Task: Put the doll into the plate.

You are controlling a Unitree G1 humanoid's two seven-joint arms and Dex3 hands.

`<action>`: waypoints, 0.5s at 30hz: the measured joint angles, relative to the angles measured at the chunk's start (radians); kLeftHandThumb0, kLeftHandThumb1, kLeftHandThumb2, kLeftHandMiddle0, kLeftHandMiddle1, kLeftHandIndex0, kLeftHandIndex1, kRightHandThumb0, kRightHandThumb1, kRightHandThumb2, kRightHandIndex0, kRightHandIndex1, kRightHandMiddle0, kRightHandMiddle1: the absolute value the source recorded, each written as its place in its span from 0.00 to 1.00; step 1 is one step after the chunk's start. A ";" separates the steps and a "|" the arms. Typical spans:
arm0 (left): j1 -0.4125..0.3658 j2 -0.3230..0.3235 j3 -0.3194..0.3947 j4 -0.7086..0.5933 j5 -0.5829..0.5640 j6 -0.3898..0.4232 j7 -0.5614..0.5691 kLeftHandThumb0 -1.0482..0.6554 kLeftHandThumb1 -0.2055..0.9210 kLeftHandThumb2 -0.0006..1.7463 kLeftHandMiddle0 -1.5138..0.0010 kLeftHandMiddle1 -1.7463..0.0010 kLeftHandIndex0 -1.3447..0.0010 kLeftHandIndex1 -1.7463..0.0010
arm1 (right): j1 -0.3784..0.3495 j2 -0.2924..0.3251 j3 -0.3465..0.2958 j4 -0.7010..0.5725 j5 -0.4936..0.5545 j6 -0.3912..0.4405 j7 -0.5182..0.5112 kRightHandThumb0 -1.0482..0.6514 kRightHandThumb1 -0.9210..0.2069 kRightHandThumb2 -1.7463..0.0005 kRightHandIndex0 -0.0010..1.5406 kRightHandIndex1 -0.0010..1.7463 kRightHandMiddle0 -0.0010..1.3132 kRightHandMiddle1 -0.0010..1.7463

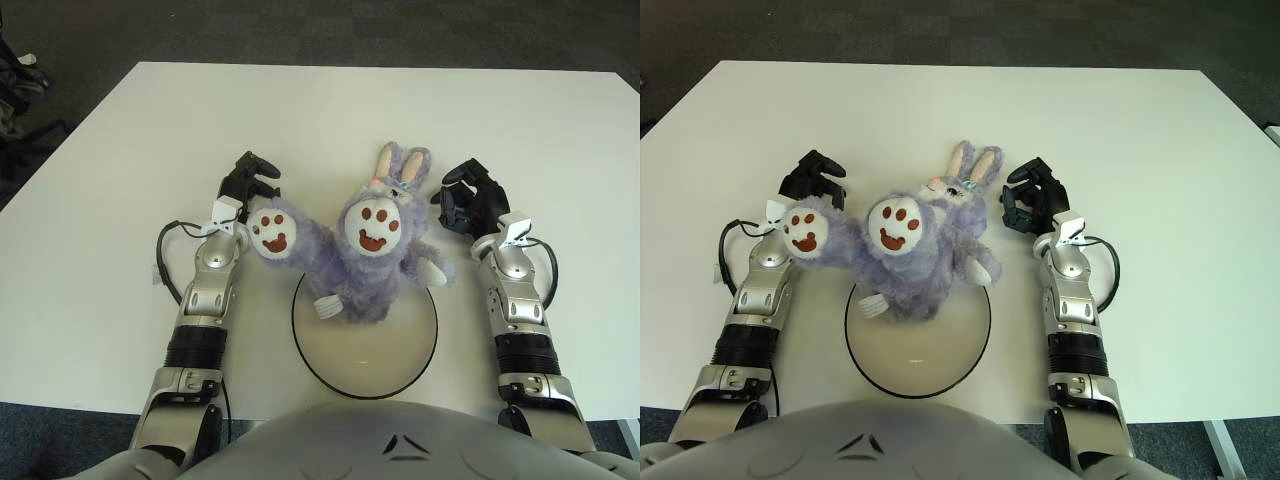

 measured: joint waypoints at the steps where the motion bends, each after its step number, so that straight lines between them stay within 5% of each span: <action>1: 0.000 -0.002 0.001 0.000 -0.002 -0.002 0.002 0.61 0.42 0.79 0.64 0.00 0.61 0.00 | -0.002 -0.003 0.000 0.009 0.000 -0.010 0.005 0.61 0.49 0.32 0.39 0.87 0.34 1.00; 15: 0.014 -0.019 0.011 -0.002 -0.007 -0.002 0.037 0.61 0.44 0.78 0.66 0.00 0.62 0.00 | -0.014 -0.017 -0.002 0.053 0.011 -0.063 0.028 0.61 0.61 0.25 0.47 0.82 0.43 1.00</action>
